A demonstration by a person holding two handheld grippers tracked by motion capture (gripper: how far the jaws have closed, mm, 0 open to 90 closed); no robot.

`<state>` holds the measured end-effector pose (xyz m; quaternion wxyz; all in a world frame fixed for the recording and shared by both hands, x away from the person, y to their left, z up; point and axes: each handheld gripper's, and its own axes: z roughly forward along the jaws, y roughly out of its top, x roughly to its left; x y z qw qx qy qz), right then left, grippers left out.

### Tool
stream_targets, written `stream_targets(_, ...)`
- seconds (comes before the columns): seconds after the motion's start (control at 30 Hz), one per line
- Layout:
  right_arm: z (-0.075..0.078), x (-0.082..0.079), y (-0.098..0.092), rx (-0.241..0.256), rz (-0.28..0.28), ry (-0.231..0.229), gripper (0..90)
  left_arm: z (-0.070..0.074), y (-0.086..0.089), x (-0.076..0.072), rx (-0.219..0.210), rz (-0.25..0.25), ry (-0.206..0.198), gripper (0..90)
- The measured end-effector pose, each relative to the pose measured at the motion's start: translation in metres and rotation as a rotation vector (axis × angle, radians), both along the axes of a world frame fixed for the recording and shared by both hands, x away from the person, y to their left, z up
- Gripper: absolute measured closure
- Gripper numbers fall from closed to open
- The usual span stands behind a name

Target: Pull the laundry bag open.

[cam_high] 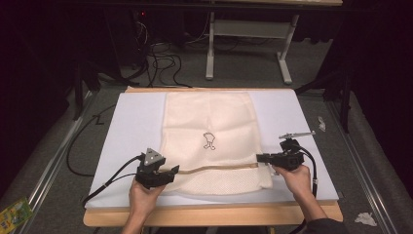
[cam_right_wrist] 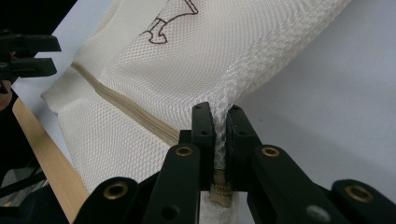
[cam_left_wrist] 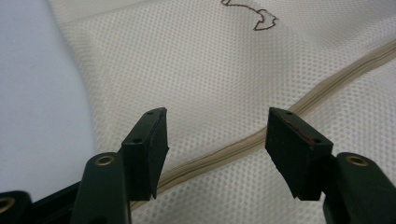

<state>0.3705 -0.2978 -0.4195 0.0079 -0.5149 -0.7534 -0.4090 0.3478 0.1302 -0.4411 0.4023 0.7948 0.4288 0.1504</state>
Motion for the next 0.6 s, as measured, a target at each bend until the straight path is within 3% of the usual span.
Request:
stream_targets(0.13, 0.003, 0.001, 0.003, 0.002, 0.009, -0.012, 85.6, 0.0, -0.005, 0.002, -0.03, -0.012, 0.013, 39.8)
stream_targets(0.27, 0.006, 0.003, 0.009, 0.006, 0.02, -0.025, 85.7, 0.001, -0.015, 0.002, -0.013, -0.033, 0.007, 40.2)
stream_targets(0.6, 0.011, 0.005, 0.022, 0.005, 0.037, -0.046, 85.7, 0.008, -0.04, 0.004, -0.038, -0.092, 0.013, 41.1)
